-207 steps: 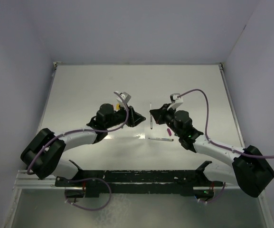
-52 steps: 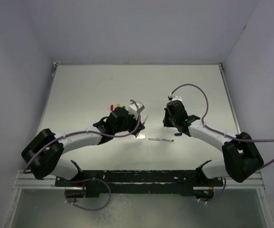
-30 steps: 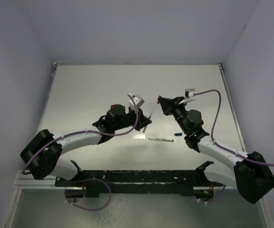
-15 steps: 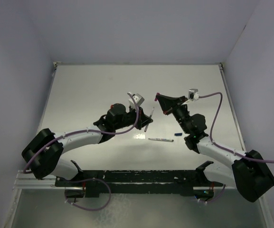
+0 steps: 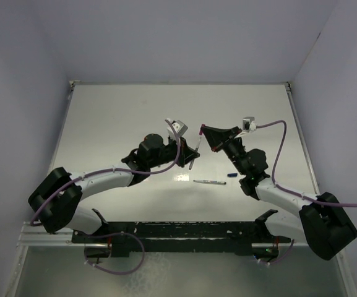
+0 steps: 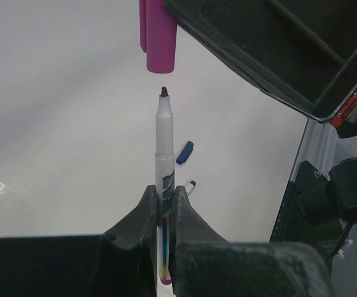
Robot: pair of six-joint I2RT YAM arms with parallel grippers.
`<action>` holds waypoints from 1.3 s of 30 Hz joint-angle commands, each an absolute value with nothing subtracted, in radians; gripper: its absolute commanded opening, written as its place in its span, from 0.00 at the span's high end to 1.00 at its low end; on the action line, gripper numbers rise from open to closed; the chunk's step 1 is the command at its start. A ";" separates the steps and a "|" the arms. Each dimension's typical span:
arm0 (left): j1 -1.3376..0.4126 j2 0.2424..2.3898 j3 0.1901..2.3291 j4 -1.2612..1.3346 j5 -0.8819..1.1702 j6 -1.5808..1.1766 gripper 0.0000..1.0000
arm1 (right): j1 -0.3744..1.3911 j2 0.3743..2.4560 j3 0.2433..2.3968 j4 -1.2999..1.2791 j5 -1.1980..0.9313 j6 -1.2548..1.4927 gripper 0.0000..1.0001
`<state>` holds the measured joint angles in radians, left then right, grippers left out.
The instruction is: Insert the pens into the pen caps
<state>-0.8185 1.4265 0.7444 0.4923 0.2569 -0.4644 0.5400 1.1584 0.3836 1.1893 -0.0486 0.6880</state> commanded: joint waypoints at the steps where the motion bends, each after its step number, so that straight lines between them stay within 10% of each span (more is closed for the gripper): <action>1: -0.810 1.413 0.778 0.551 0.251 -0.478 1.00 | 0.537 1.148 0.377 1.267 -0.070 0.682 1.00; 39: -0.798 1.380 0.751 0.567 0.245 -0.479 1.00 | 0.543 1.181 0.380 1.279 -0.102 0.681 1.00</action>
